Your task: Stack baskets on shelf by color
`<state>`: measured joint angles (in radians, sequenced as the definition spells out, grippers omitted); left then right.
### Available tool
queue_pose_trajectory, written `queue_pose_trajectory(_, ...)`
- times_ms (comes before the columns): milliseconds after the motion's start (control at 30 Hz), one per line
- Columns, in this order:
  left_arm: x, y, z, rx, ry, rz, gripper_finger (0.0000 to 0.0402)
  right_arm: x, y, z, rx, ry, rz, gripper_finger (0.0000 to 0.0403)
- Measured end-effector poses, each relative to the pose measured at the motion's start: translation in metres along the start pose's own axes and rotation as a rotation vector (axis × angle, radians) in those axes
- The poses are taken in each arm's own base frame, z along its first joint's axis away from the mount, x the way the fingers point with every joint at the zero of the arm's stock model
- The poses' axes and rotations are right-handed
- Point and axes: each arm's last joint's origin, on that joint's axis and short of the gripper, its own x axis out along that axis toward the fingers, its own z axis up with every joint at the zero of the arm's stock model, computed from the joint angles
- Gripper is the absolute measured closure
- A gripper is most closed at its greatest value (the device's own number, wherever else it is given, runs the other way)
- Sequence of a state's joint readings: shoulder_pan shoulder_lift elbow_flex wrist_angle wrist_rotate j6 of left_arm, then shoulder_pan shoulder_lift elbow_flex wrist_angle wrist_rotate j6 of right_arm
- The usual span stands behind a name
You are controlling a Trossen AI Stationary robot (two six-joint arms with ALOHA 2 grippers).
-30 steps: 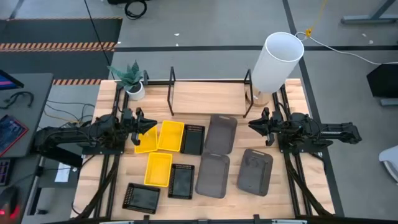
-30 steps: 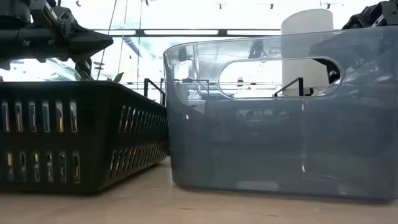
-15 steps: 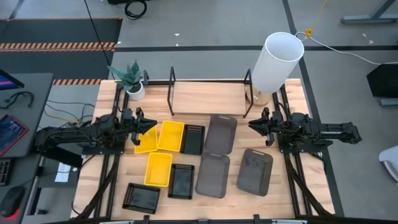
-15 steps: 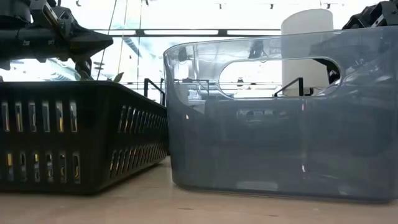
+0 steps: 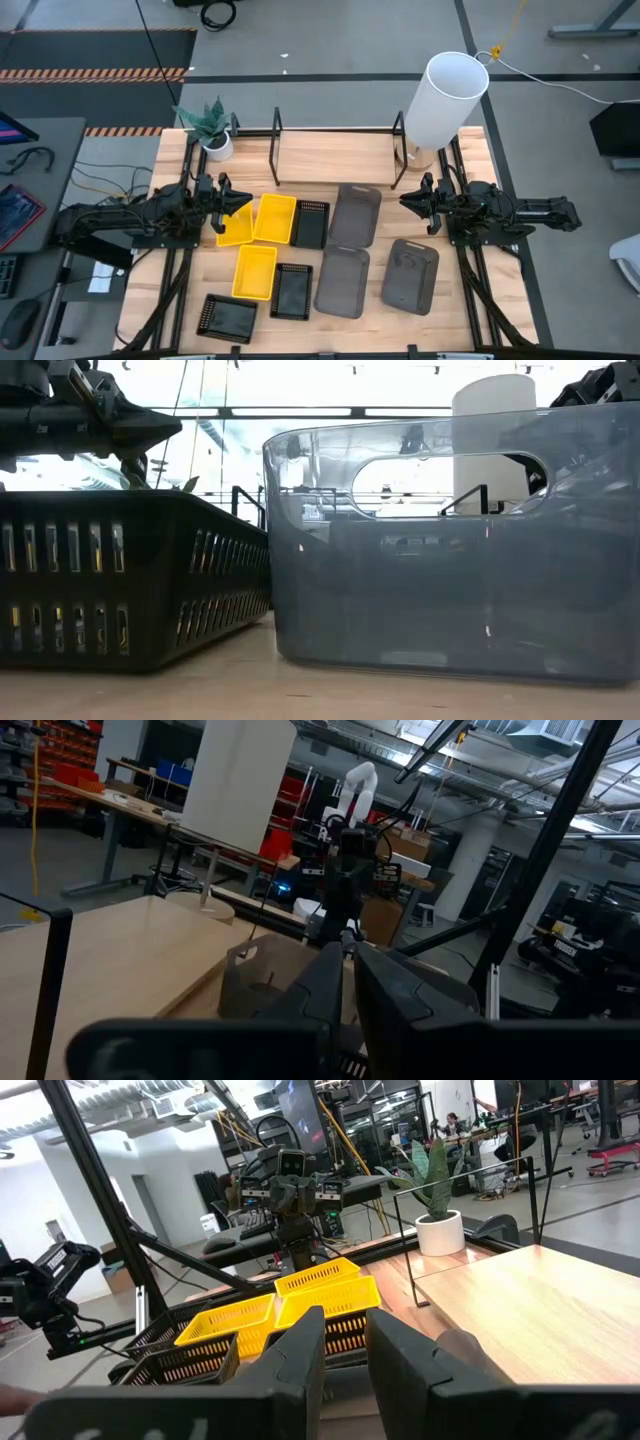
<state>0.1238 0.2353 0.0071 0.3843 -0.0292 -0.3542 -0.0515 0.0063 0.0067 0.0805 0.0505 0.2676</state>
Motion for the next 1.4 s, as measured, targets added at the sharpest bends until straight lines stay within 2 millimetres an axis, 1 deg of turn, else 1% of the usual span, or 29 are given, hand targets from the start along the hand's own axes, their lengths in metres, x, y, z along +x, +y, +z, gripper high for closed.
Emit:
queue_pose_trajectory(267, 0.000, 0.000, 0.000, 0.000, 0.000, 0.000, 0.0371, 0.000, 0.000, 0.000, 0.000, 0.000, 0.000, 0.0321)
queue_pose_trajectory(667, 0.000, 0.000, 0.000, 0.000, 0.000, 0.000, 0.0365, 0.000, 0.000, 0.000, 0.004, -0.001, 0.001, 0.0321)
queue_pose_trajectory(867, 0.000, 0.000, 0.000, 0.000, 0.000, 0.000, 0.0371, 0.000, 0.001, 0.002, 0.083, -0.019, 0.007, 0.0321)
queue_pose_trajectory(1033, 0.000, 0.000, 0.000, 0.000, 0.000, 0.000, 0.0367, 0.000, 0.002, 0.006, 0.190, -0.065, 0.026, 0.0321)
queue_pose_trajectory(1067, 0.000, 0.000, 0.000, 0.000, 0.000, 0.000, 0.0366, 0.000, 0.002, 0.006, 0.219, -0.061, 0.029, 0.0321)
queue_pose_trajectory(1133, 0.000, 0.000, 0.000, 0.000, 0.000, 0.000, 0.0364, 0.000, 0.002, 0.006, 0.221, -0.046, 0.048, 0.0321)
queue_pose_trajectory(1267, 0.000, 0.000, 0.000, 0.000, 0.000, 0.000, 0.0365, 0.003, 0.003, 0.001, 0.250, 0.079, 0.095, 0.0324)
queue_pose_trajectory(1400, 0.000, 0.000, 0.000, 0.000, -0.001, 0.000, 0.0370, 0.009, 0.004, -0.006, 0.266, 0.180, 0.088, 0.0331)
